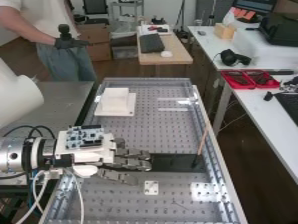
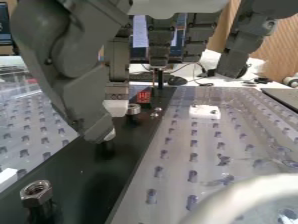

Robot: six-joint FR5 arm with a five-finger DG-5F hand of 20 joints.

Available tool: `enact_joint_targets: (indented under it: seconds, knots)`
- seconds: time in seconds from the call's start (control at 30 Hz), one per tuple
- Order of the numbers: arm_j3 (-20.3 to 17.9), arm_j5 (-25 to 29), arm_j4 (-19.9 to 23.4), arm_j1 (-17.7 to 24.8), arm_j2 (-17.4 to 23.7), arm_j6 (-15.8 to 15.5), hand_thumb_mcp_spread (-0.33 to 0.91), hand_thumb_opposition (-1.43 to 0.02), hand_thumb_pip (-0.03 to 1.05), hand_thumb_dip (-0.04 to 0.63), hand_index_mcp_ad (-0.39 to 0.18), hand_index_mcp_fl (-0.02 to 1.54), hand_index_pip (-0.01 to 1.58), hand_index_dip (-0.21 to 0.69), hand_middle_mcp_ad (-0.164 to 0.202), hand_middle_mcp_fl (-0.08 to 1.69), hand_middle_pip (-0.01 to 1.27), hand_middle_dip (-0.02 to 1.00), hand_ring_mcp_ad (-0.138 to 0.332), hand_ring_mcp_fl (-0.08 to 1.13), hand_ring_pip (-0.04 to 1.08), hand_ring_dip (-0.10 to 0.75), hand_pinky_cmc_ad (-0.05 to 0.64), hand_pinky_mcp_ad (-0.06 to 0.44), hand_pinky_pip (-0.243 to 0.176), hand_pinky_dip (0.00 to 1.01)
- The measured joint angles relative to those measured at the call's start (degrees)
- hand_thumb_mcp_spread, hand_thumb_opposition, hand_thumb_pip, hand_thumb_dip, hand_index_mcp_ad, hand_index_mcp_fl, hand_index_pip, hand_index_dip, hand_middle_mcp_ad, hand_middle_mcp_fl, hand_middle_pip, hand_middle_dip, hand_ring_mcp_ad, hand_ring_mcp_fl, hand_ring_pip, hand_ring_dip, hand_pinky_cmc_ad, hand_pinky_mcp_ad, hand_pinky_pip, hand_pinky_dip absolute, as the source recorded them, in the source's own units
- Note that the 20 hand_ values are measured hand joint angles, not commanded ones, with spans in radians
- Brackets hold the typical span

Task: Grab the larger nut and place it in the white container

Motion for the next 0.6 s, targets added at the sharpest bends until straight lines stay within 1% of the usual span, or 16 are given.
enact_joint_targets:
  seconds: [0.1,0.3,0.33,0.5,0.6]
  knots:
    - [0.1,-0.1,-0.2,0.0,-0.1,-0.1,0.34,-0.89,0.77,0.206,-0.211,0.0,1.55,0.075,0.038,0.0,0.12,0.21,0.115,0.0,0.08,0.103,0.326,0.265,-0.061,0.44]
    - [0.3,-0.1,-0.4,0.1,-0.3,-0.1,0.34,-0.89,0.78,0.206,-0.211,0.0,1.55,0.075,0.038,0.0,0.12,0.2,0.115,0.0,0.09,0.103,0.326,0.265,-0.061,0.44]
    - [0.4,-0.1,-0.5,0.1,-0.3,-0.1,0.34,-0.89,0.78,0.206,-0.211,0.0,1.55,0.079,0.038,0.0,0.12,0.2,0.115,0.01,0.09,0.103,0.326,0.265,-0.061,0.46]
    - [0.7,-0.1,-1.2,0.1,-0.6,-0.5,0.34,-0.89,0.78,0.204,-0.211,0.0,1.55,0.07,0.042,0.0,0.12,0.2,0.113,-0.01,0.1,0.103,0.328,0.265,-0.063,0.46]
    - [0.8,-0.1,-1.4,0.1,-0.9,-0.7,0.34,-0.89,0.79,0.204,-0.211,0.0,1.55,0.061,0.042,0.0,0.12,0.2,0.112,0.0,0.1,0.103,0.328,0.265,-0.061,0.47]
